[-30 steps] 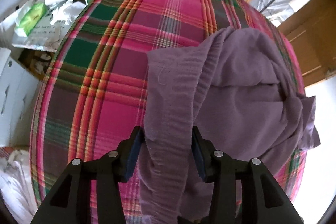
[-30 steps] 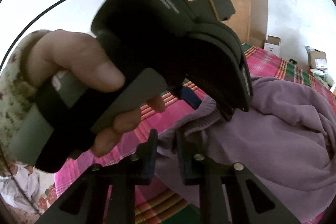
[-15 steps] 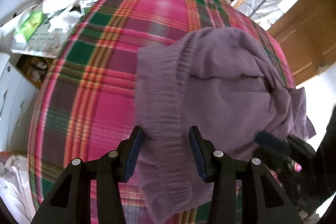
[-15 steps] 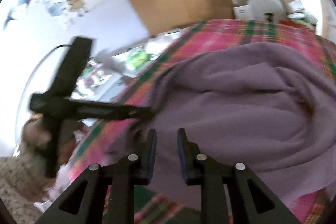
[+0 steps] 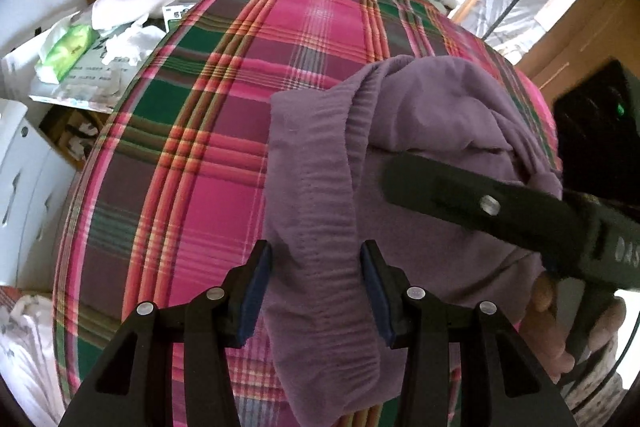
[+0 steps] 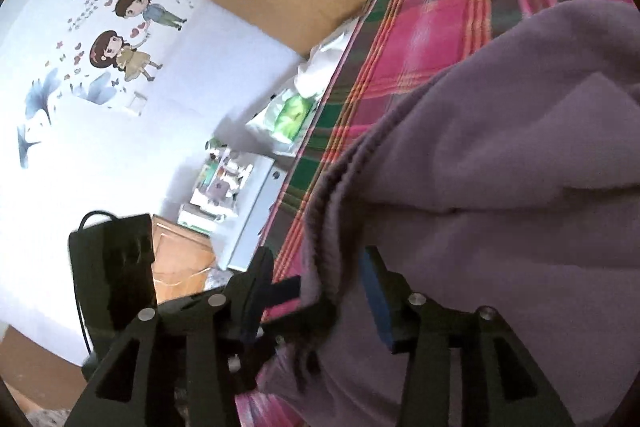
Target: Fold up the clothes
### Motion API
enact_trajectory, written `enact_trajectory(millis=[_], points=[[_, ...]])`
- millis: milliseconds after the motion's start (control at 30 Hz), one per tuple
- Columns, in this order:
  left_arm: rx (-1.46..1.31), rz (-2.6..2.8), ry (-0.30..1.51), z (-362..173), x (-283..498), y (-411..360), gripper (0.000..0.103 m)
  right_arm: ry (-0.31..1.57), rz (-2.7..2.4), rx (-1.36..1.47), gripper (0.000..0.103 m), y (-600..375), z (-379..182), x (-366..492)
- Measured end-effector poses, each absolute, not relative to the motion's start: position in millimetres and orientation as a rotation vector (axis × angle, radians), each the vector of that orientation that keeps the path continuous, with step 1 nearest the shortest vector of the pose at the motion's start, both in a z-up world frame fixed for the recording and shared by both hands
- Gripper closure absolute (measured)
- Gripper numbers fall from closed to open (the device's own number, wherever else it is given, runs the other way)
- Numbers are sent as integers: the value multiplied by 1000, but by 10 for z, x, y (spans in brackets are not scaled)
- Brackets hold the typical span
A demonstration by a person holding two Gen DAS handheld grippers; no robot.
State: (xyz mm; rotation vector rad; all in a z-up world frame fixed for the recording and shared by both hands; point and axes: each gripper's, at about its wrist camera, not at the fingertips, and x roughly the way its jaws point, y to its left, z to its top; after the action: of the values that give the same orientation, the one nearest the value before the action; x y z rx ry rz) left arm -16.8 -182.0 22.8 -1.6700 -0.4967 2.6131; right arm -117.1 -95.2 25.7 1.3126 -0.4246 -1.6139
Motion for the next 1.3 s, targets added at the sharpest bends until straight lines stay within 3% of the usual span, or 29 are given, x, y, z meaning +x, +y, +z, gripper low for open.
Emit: enact_trajectory(millis=[133, 233, 533, 800, 1100, 1300], points=[[-1669, 2621, -512, 195, -236, -1787, 56, -433, -1563, 1352, 59, -1124, 188, -1175], [-1678, 2639, -497, 189, -245, -1785, 55, -415, -1563, 1322, 83, -1199, 248, -1148], [-1681, 2692, -575, 212, -295, -1918, 55, -418, -1521, 1309, 98, -1340, 281, -1080], [-1763, 2689, -526, 125, -410, -1907, 55, -429, -1520, 1293, 97, -1349, 356, -1096], [-1749, 2686, -492, 90, -372, -1900, 56, -526, -1782, 1325, 81, -811, 611, -1667], [-1714, 2681, -557, 102, -338, -1948, 56, -366, -1881, 1359, 78, -1014, 781, -2003]])
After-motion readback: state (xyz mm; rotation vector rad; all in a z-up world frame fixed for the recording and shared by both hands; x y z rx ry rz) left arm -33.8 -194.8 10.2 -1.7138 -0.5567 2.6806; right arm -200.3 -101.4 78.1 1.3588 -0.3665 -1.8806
